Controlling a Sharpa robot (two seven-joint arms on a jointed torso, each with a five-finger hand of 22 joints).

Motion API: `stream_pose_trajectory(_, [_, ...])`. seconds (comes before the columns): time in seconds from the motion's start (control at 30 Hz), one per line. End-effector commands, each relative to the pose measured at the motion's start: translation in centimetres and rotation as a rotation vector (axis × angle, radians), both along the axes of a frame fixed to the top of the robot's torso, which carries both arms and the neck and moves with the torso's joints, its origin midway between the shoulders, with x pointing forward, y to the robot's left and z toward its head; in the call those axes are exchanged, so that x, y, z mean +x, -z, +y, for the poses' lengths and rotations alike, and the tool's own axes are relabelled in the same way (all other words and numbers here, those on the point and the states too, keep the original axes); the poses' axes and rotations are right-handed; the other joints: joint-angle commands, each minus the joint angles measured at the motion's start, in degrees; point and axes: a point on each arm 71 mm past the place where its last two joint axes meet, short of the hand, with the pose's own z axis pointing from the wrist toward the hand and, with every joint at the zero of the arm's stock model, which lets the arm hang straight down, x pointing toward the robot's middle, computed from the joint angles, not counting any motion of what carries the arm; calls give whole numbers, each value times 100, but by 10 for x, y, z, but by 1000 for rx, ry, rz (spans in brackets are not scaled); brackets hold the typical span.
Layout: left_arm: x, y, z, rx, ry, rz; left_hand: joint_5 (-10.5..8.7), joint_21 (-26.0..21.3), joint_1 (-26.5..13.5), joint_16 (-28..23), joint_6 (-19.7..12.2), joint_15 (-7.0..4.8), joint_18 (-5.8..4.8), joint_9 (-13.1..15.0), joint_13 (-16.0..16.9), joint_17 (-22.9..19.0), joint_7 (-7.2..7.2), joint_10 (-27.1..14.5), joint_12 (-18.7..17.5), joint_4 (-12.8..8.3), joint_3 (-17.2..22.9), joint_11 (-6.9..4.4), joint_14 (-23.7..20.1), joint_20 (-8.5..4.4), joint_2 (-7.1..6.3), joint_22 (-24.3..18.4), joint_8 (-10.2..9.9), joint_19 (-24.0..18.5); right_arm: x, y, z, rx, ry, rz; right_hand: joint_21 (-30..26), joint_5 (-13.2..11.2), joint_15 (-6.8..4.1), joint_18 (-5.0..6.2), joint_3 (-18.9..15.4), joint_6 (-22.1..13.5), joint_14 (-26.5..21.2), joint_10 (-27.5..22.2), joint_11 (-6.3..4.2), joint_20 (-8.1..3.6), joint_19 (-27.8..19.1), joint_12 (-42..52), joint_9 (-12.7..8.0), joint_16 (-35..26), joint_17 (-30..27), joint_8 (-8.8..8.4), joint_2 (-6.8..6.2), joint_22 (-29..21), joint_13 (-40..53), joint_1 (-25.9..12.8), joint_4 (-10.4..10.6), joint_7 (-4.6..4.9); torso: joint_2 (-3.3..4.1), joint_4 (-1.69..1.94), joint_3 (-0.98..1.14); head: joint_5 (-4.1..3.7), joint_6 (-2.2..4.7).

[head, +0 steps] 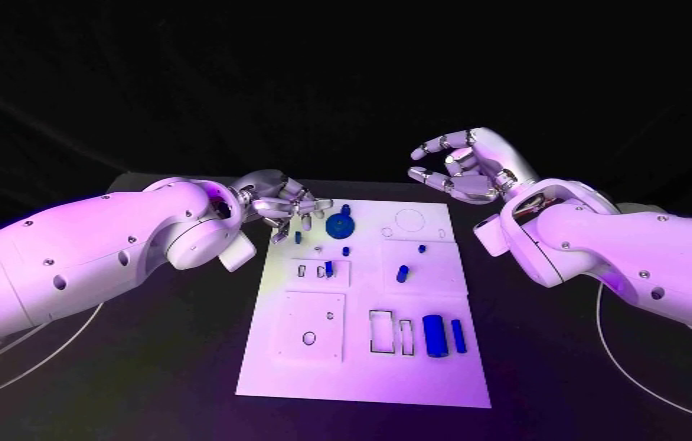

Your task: Assemble the parts on the task board

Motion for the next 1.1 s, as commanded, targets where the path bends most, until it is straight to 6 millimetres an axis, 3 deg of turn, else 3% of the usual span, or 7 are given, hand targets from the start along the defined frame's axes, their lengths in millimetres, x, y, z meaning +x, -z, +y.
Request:
stream_pose_trajectory(0.03, [-1, 12, -3, 332, 62, 67, -17, 160, 123, -80, -48, -37, -75, 101, 167, -70, -44, -81, 217, 9, -46, -34, 37, -42, 73, 196, 138, 132, 0, 2, -5, 18, 15, 58, 26, 55, -26, -82, 47, 38, 596, 92, -40, -21, 600, -22, 7, 19, 1505, 38, 12, 1506, 1010, -24, 7, -17, -64, 1, 14, 11, -37])
stream_pose_trajectory(0.1, [0, 12, -8, 390, 79, 69, -15, -80, 163, -7, -117, -52, -10, 150, 256, 79, -47, -135, 331, 9, -71, -43, 110, -63, 108, -212, 193, 58, -1, 3, -7, 15, 20, 65, 26, 62, -27, -82, 49, 38, 596, 94, -40, -22, 600, -20, 7, 19, 1505, 40, 10, 1506, 1012, -27, 8, -18, -77, -3, 16, 26, -41])
stream_pose_trajectory(0.17, [1, 12, -14, 466, 99, 54, -15, 202, 316, 196, -197, -74, -93, 181, 381, 377, -52, -100, 523, -7, -13, -61, 243, -88, 151, 264, 221, 290, -1, 3, -9, 10, 24, 72, 26, 68, -27, -82, 50, 38, 596, 91, -41, -23, 600, -25, 6, 19, 1505, 43, 8, 1506, 1009, -32, 10, -18, -89, -4, 23, 30, -45])
stream_pose_trajectory(0.27, [3, 13, -24, 558, 125, 29, -22, 1138, 209, 782, -246, -70, -337, 258, 904, 1246, -68, -78, 1216, 9, 33, -74, 521, -92, 133, 1736, 333, 762, -2, 4, -11, 0, 30, 78, 26, 72, -28, -82, 50, 37, 596, 90, -41, -23, 600, -26, 6, 19, 1505, 43, 6, 1506, 1008, -34, 10, -18, -108, 13, 35, 46, -70])
stream_pose_trajectory(0.37, [6, 13, -32, 606, 139, 19, -23, 1329, 32, 861, -252, -78, -371, 295, 1879, 1370, -86, 344, 2147, 12, -77, -91, 556, -89, 148, 2001, 394, 783, -2, 5, -12, -13, 31, 78, 26, 208, -34, -82, 92, 15, 596, 78, -46, -32, 600, -44, -2, 19, 1505, 60, -22, 1506, 993, -49, 6, -21, -118, 26, 37, 53, -83])
stream_pose_trajectory(0.43, [7, 14, -36, 628, 148, 19, -24, 1361, -57, 871, -203, -88, -372, 331, 2074, 1385, -107, 403, 2343, 12, -165, -104, 560, -90, 152, 2032, 457, 767, -1, 5, -13, -20, 35, 78, 26, 219, -35, -82, 97, 13, 596, 79, -47, -32, 600, -43, -3, 19, 1505, 61, -24, 1506, 994, -50, 6, -21, -123, 31, 39, 50, -88])
stream_pose_trajectory(1.1, [11, 20, -56, 708, 198, 32, -26, 1555, -426, 941, 4, -214, -405, 711, 2883, 1500, -288, 761, 3108, 23, -831, -258, 594, -194, 447, 2310, 992, 770, 3, 7, -17, -53, 61, 78, 26, 424, -39, -82, 171, -5, 596, 89, -49, -39, 600, -34, -13, 19, 1505, 96, -89, 1506, 998, -76, 6, -22, -101, 16, 37, 55, -163])
